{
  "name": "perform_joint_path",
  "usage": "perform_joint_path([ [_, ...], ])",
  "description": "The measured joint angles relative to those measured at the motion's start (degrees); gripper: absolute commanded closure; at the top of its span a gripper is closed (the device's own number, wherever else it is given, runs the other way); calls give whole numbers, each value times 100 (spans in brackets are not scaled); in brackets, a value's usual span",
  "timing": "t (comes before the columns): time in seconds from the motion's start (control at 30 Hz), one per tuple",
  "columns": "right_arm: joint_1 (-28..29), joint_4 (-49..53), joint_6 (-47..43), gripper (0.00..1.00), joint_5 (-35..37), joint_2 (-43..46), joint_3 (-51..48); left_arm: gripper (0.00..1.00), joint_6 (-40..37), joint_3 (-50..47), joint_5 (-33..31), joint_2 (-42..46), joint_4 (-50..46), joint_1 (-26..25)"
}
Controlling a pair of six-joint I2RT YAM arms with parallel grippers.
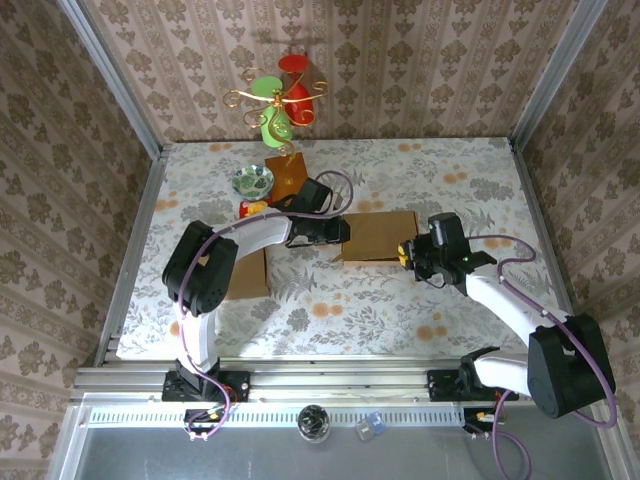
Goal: Fold the paper box
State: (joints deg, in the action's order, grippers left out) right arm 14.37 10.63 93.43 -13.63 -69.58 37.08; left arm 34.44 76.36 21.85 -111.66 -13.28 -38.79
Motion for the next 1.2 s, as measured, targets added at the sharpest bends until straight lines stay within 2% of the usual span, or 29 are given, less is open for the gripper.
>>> perform_joint_path([
  [0.23, -299, 1113, -1309, 43, -273, 0, 662, 75, -87, -2, -90, 0, 0, -24],
  [0.37, -380, 1777, -2212, 34, -382, 22, 1239, 74, -122, -2, -136, 0, -17, -26],
  [0.6, -737, 3093, -3901, 29, -461, 262, 1987, 72, -166, -2, -173, 0, -46, -57],
  [0.73, -1250, 3438, -5029, 33, -433, 31, 2382, 71, -208, -2, -173, 0, -70, -57],
  [0.83, -1497, 3416, -5777, 32, -463, -673, 2616, 69, -256, 0, -177, 0, -98, -57],
  [0.97, -1539, 3366, -6583, 32, -529, -1982, 3064, 68, -326, 0, -195, -2, -138, -57],
  [1.2, -1537, 3279, -7322, 36, -704, -3425, 3679, 66, -378, 0, -195, -4, -144, -57],
])
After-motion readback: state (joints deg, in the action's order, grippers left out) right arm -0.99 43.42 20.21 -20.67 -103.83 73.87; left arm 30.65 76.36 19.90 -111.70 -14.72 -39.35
